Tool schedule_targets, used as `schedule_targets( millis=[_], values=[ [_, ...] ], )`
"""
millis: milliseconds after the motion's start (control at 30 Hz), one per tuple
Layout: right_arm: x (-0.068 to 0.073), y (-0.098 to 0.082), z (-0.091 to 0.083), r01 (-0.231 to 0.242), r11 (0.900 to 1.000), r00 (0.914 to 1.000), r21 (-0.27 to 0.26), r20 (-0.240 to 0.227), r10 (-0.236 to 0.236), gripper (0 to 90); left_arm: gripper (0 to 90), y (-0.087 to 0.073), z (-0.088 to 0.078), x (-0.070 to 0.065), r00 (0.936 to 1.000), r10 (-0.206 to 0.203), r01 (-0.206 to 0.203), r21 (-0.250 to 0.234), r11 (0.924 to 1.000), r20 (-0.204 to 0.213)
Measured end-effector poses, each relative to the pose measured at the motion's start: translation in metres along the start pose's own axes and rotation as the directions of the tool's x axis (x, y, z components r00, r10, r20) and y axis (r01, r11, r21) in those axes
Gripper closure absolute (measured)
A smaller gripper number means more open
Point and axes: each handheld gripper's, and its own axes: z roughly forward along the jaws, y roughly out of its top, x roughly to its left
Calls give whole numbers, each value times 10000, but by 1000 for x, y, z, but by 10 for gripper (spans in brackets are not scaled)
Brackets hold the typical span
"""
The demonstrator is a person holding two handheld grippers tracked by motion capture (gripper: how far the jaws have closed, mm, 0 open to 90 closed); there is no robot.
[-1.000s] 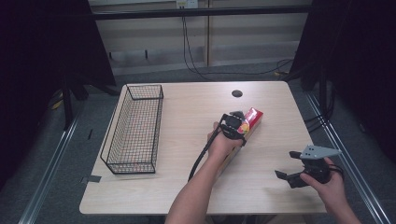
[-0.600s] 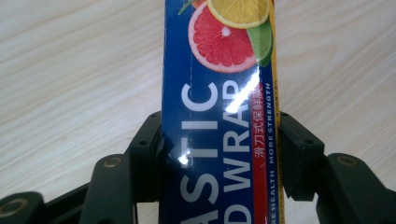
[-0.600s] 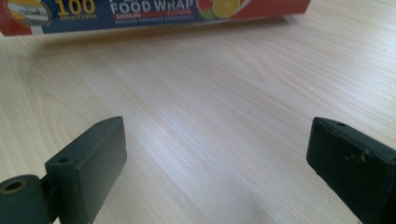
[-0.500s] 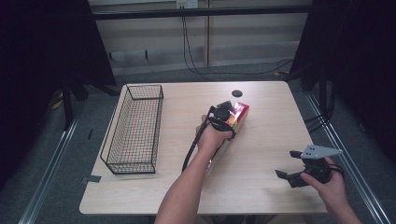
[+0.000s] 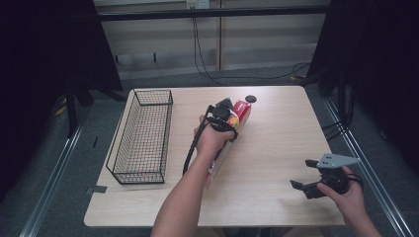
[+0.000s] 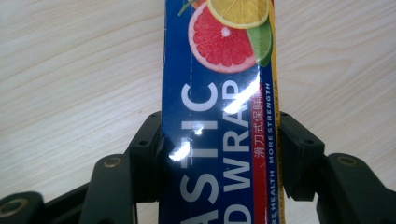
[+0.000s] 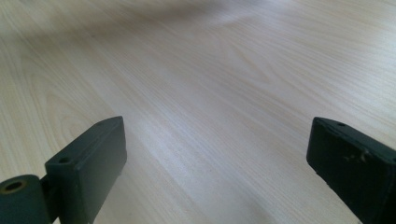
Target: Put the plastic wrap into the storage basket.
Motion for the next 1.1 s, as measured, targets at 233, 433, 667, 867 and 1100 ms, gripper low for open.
schedule_targets(
  millis=[233, 433, 667, 867, 1100],
  values=[
    [0, 0, 1, -1, 10000, 10000, -28, -39, 0, 47, 434, 0, -10, 8, 9996, -291, 291, -20, 9996, -46],
    [0, 0, 1, 24, 10000, 10000, -1, 0, -24, 48, 433, 0, -17, 17, 9984, -547, 548, 55, 9985, -142],
    [0, 1, 1, 45, 10000, 10000, -33, 2, -45, 47, 433, -2, -26, 23, 9973, -691, 691, -6, 9976, -241],
    [1, 1, 1, 69, 10000, 9999, -23, -78, -69, 48, 433, -2, -33, 30, 9969, -755, 753, -105, 9971, -231],
    [1, 1, 1, 65, 10000, 10000, -31, -45, -65, 48, 432, -4, -42, 38, 9948, -964, 961, -113, 9953, -332]
  ],
)
